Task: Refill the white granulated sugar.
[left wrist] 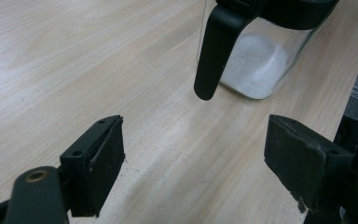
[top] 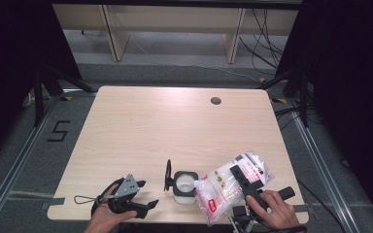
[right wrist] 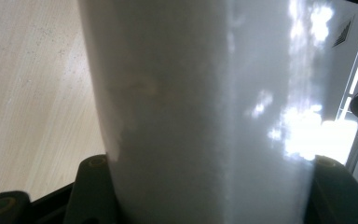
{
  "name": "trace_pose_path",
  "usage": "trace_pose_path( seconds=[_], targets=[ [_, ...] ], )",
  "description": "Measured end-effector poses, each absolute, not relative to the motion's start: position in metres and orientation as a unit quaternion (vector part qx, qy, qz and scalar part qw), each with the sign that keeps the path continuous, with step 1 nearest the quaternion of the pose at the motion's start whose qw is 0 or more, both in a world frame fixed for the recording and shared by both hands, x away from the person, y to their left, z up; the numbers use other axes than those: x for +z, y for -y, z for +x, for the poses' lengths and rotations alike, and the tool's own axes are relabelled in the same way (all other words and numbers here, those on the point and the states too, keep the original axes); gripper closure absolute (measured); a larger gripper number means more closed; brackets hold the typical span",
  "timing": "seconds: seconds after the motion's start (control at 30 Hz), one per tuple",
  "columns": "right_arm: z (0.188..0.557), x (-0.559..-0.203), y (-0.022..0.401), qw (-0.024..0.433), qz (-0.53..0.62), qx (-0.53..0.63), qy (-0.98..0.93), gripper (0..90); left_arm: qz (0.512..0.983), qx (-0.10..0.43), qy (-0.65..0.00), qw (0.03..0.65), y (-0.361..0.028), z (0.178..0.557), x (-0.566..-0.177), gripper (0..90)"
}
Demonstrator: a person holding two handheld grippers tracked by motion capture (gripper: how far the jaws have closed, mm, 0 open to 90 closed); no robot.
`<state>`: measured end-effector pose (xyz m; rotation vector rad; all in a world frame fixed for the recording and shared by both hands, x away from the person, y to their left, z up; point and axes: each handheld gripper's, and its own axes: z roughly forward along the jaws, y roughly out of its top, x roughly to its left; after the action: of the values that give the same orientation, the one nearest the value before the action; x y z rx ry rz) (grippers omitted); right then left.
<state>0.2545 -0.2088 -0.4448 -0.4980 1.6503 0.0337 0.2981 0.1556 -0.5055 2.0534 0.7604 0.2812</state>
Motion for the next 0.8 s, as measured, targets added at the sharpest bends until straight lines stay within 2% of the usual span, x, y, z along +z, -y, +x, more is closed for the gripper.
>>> trace_pose_path(
  seconds=[0.8],
  targets=[
    [0.253,-0.4424,0.205,0.652,-0.231,0.015,-0.722,46.2,0.83,0.116,-0.307,0.451,-0.1565,0.2974,-0.5057,19.4]
  ],
)
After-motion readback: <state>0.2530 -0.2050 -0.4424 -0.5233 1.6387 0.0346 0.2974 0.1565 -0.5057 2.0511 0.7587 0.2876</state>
